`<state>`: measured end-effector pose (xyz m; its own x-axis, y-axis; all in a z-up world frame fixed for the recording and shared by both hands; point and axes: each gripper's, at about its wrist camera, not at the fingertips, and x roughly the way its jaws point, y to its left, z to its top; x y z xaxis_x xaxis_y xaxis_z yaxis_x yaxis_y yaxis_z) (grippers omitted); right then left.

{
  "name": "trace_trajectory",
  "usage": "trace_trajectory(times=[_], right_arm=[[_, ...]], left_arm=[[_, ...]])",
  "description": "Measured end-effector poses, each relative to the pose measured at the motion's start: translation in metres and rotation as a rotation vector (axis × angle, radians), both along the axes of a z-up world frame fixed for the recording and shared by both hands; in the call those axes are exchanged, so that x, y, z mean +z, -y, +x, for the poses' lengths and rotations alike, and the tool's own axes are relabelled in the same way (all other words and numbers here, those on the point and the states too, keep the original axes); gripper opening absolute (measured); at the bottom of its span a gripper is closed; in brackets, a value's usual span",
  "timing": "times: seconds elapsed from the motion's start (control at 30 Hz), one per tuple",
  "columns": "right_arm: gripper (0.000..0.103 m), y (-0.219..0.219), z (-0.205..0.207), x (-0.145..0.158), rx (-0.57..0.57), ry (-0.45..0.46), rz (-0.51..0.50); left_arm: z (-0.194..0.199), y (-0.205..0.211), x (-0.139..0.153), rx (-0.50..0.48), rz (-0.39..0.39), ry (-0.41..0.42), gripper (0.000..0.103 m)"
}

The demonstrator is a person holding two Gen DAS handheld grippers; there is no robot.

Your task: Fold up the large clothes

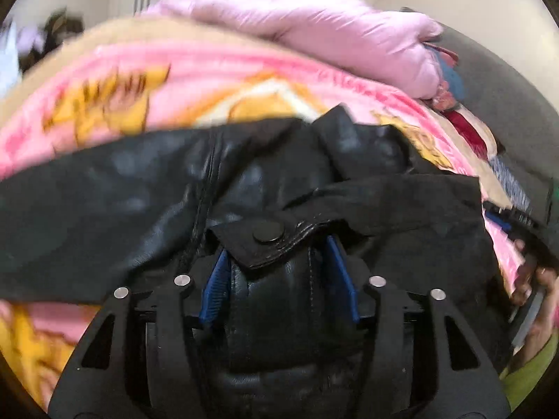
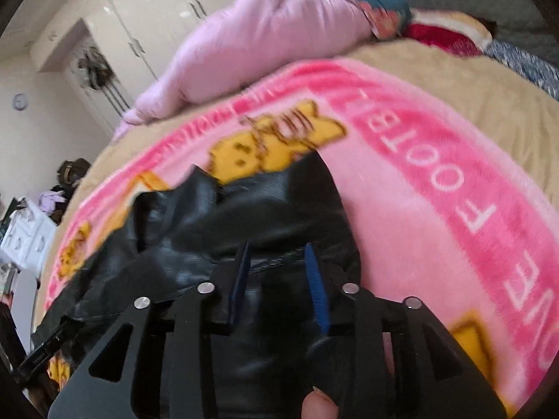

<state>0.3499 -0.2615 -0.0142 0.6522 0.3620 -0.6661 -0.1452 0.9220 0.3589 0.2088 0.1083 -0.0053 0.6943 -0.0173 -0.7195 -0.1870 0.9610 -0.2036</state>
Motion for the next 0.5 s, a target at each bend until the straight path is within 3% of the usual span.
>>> trace_trajectory(times=[0.1,0.27,0.43,0.5], right_arm=[[0.043,-0.004,-0.016,0.014,0.045,0.048,0.030],[0.049,-0.027,-0.040,0.020,0.146,0.060,0.002],[0.055,-0.047,-0.055,0.009,0.187,0.016,-0.075],[0.060,-0.049,-0.056,0.001,0.176,-0.019,-0.085]], left_arm=[[-0.017,0.017,0.023,-0.037,0.057,0.065,0.059],[-0.024,0.040,0.029,-0.075,0.104,0.071,0.063],[-0.010,0.043,-0.002,-0.082,0.090,-0.044,0.067],[-0.007,0.042,-0.017,-0.068,0.120,-0.091,0.071]])
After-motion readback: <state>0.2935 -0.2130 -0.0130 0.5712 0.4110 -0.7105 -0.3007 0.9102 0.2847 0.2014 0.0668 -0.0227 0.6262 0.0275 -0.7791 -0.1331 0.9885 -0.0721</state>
